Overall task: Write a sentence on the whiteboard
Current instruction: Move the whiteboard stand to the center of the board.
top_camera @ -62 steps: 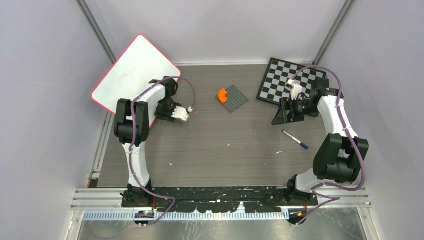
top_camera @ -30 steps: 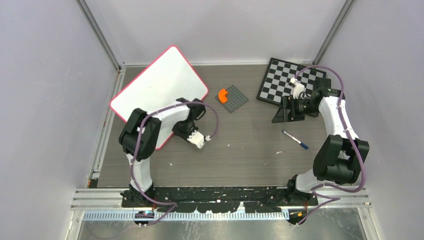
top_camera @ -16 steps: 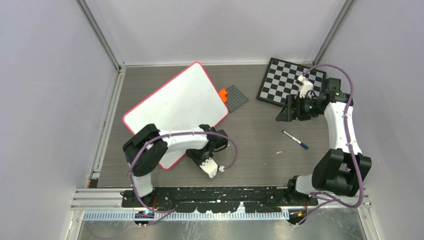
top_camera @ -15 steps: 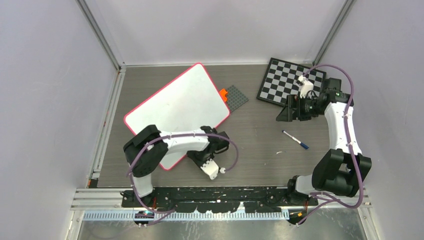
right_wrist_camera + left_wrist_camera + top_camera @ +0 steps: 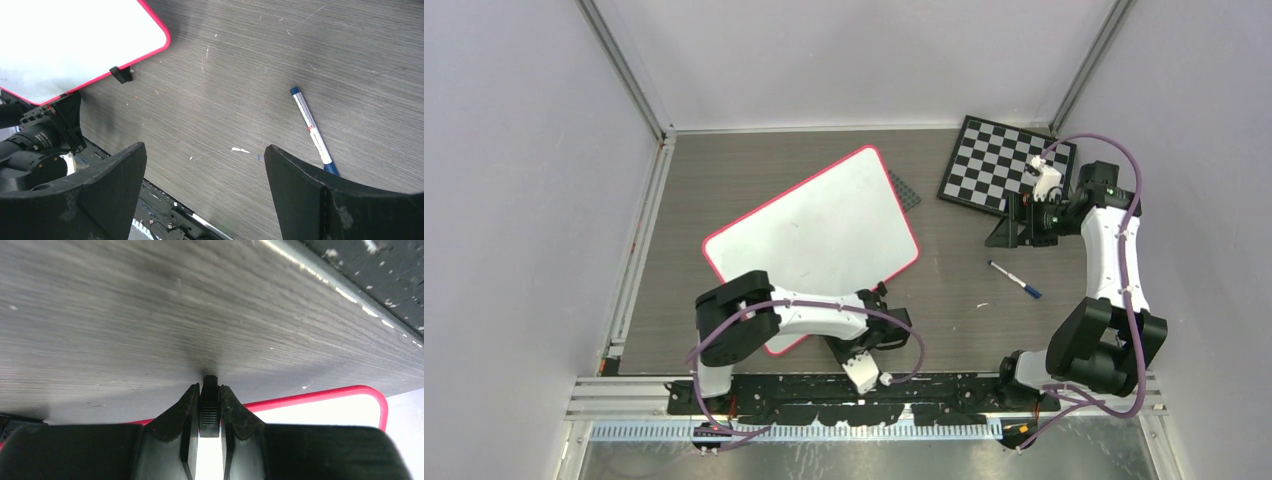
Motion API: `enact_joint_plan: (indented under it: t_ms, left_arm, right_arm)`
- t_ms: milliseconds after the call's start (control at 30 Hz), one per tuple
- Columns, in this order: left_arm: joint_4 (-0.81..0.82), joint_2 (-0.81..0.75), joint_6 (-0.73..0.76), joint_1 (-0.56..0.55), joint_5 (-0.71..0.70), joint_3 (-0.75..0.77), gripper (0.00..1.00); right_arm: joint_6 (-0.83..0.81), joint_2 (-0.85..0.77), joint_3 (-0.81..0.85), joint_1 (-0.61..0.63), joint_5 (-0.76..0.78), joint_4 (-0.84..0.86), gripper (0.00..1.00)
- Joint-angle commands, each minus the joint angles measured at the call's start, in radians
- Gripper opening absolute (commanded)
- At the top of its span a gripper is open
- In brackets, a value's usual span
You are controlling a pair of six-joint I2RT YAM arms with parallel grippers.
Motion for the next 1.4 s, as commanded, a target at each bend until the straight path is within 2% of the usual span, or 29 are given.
enact_joint_plan:
  t_ms: [0, 100, 233, 433, 533, 600, 633, 700, 867, 967, 1200, 1367]
  left_arm:
    - [0.002, 0.011, 0.000, -0.047, -0.037, 0.068, 0.00]
    - [0.014, 0.018, -0.010, -0.060, -0.043, 0.088, 0.01]
    - [0.038, 0.008, -0.020, -0.086, -0.039, 0.091, 0.09]
    - [0.018, -0.008, -0.053, -0.122, -0.030, 0.104, 0.35]
    - [0.004, -0.027, -0.075, -0.157, -0.031, 0.108, 0.58]
    - [-0.029, -0.028, -0.099, -0.175, -0.032, 0.125, 0.71]
    - [-0.050, -0.032, -0.115, -0.182, -0.025, 0.137, 0.74]
    - [-0.086, -0.046, -0.143, -0.189, 0.021, 0.182, 0.76]
    - [-0.171, -0.104, -0.258, -0.188, 0.237, 0.313, 0.82]
    - [-0.187, -0.129, -0.324, -0.173, 0.343, 0.372, 0.84]
    - [-0.196, -0.152, -0.492, 0.007, 0.579, 0.493, 0.84]
    - [-0.123, -0.193, -0.660, 0.130, 0.633, 0.543, 0.84]
  right_arm:
    - [-0.047, -0.026, 0.015, -0.015, -0.006, -0.039, 0.92]
    - [-0.072, -0.024, 0.013, -0.021, 0.004, -0.058, 0.92]
    - [-0.101, -0.019, 0.018, -0.025, 0.018, -0.081, 0.92]
    - [-0.143, -0.002, 0.030, -0.025, 0.028, -0.124, 0.92]
    - [-0.159, -0.002, 0.025, -0.025, 0.050, -0.134, 0.92]
    - [-0.174, -0.002, 0.019, -0.025, 0.067, -0.144, 0.92]
    - [-0.188, -0.003, 0.016, -0.025, 0.075, -0.151, 0.92]
    - [-0.215, -0.004, 0.008, -0.025, 0.100, -0.169, 0.92]
    - [-0.277, 0.014, -0.021, -0.025, 0.180, -0.162, 0.91]
    - [-0.294, 0.065, -0.033, -0.025, 0.260, -0.123, 0.86]
    - [-0.334, 0.241, 0.041, -0.002, 0.394, -0.096, 0.72]
    - [-0.367, 0.385, 0.108, 0.052, 0.489, -0.110, 0.68]
